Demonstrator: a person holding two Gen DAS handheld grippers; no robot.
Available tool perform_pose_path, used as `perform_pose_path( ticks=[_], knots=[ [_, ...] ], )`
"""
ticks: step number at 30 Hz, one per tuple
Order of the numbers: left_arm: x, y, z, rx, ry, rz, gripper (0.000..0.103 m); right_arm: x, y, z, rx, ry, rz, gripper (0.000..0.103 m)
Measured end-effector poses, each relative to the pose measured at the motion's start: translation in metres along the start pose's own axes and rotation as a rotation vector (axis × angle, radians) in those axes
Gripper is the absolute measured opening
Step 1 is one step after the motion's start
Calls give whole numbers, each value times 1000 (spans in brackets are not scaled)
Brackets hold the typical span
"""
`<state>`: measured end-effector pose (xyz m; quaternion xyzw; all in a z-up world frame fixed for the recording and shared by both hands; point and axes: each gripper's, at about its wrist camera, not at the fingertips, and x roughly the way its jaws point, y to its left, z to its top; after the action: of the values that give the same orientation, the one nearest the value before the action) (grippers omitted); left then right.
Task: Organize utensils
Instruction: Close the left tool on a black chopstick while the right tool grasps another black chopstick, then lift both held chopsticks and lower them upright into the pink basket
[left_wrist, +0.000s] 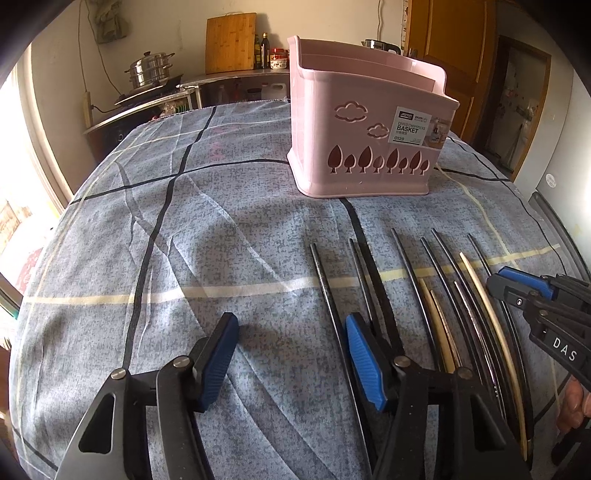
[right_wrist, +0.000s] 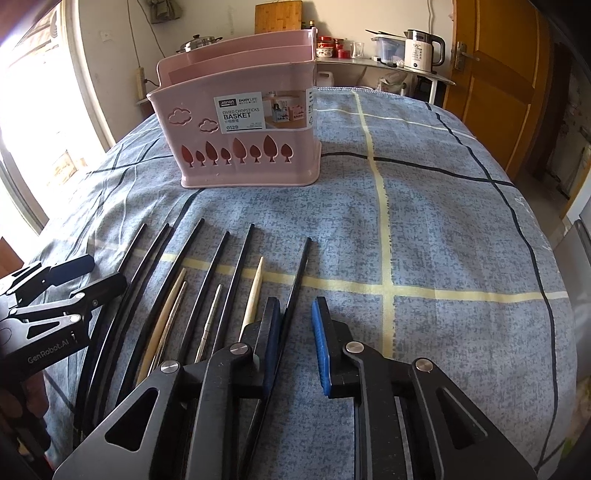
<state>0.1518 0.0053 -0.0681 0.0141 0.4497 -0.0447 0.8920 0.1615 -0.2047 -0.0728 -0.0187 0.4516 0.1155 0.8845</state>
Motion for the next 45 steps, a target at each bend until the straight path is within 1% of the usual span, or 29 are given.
perform_pose_path(
  ticks=[4, 6, 8, 9, 10, 11, 12, 14, 16, 21, 27, 33, 42, 45],
  knots=[
    [5, -3, 10, 13, 35, -3, 53, 4, 1, 7, 2, 26, -9, 19],
    [7, -6, 16, 25, 47, -9, 46, 6, 0, 10, 11, 42, -9, 19],
    [9, -10, 20, 41, 46, -13, 32, 10, 0, 15, 15, 56, -9, 19],
    [10, -13, 21, 47, 43, -13, 28, 11, 0, 17, 17, 60, -8, 19],
    [11, -15, 22, 53, 40, -9, 21, 12, 0, 19, 19, 62, -8, 19],
    [11, -18, 23, 61, 38, -6, 16, 12, 0, 19, 18, 62, -7, 17],
    [11, -21, 23, 70, 37, -2, 14, 13, 0, 20, 13, 62, -11, 15],
    [11, -24, 23, 76, 38, 5, 8, 13, -1, 21, 18, 63, 0, 8],
    [11, -23, 23, 65, 41, -1, 7, 13, -4, 22, 34, 67, 19, 8],
    [3, -13, 25, 19, 44, -58, 7, 4, -10, 21, 54, 50, 43, 7],
    [-17, -10, 33, 15, 17, -114, 6, -11, -15, 32, 63, 13, 79, 7],
    [-45, -8, 54, 0, -36, -165, 5, -33, -16, 46, 71, -42, 109, 6],
    [-93, 1, 88, -22, -137, -214, 4, -75, -21, 69, 66, -151, 124, 5],
    [-109, 5, 96, -25, -171, -218, 4, -89, -20, 74, 57, -186, 125, 5]
  ],
)
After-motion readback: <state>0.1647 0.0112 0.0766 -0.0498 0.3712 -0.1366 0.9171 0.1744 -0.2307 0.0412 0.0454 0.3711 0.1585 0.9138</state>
